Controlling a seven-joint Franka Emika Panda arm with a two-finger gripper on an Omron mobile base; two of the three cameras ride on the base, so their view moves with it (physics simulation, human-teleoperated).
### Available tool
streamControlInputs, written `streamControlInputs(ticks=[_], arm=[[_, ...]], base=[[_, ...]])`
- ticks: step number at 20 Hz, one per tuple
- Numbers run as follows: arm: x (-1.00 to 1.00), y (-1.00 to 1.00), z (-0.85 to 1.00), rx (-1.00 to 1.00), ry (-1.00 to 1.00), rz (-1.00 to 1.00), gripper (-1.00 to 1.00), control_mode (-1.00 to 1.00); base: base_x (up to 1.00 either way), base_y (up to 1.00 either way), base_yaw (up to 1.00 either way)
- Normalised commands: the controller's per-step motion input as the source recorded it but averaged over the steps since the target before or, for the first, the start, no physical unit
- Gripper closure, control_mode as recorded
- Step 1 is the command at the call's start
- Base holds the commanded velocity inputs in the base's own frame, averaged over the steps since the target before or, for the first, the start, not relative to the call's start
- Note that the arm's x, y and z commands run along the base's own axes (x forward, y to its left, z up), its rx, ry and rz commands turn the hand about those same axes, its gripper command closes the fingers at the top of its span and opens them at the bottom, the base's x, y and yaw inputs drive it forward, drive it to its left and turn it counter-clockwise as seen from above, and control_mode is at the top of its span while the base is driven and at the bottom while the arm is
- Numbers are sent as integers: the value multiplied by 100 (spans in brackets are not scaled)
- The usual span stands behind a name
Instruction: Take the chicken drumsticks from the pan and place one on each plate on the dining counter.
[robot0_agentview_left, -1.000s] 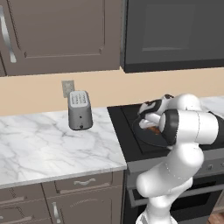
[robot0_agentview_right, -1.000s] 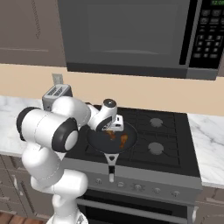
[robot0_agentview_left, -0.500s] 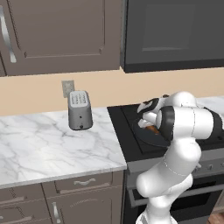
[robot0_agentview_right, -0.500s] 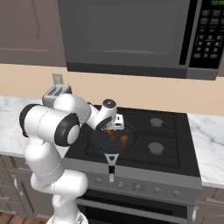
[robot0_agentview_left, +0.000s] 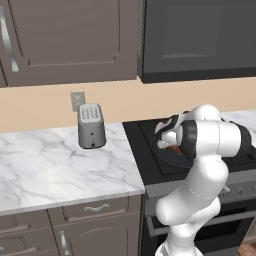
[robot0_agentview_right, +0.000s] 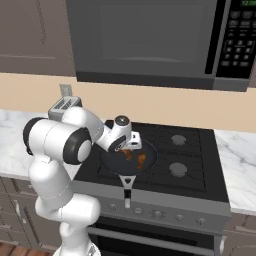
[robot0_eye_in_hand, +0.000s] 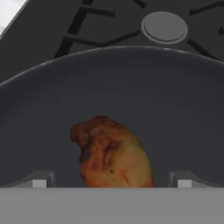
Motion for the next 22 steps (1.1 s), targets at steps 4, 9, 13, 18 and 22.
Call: streamControlInputs(ticks=[4, 9, 13, 18, 22], arm=[[0, 0, -6, -1, -6, 0, -100, -100], [0, 0, -6, 0, -3, 0, 100, -100], [0, 0, -16, 0, 0, 0, 100, -100], [0, 0, -14, 0, 0, 0, 100, -100], [-9, -1, 22, 1, 0, 0, 100, -100]], base=[[0, 0, 0], [0, 0, 0], [0, 0, 0], [0, 0, 0], [0, 0, 0]])
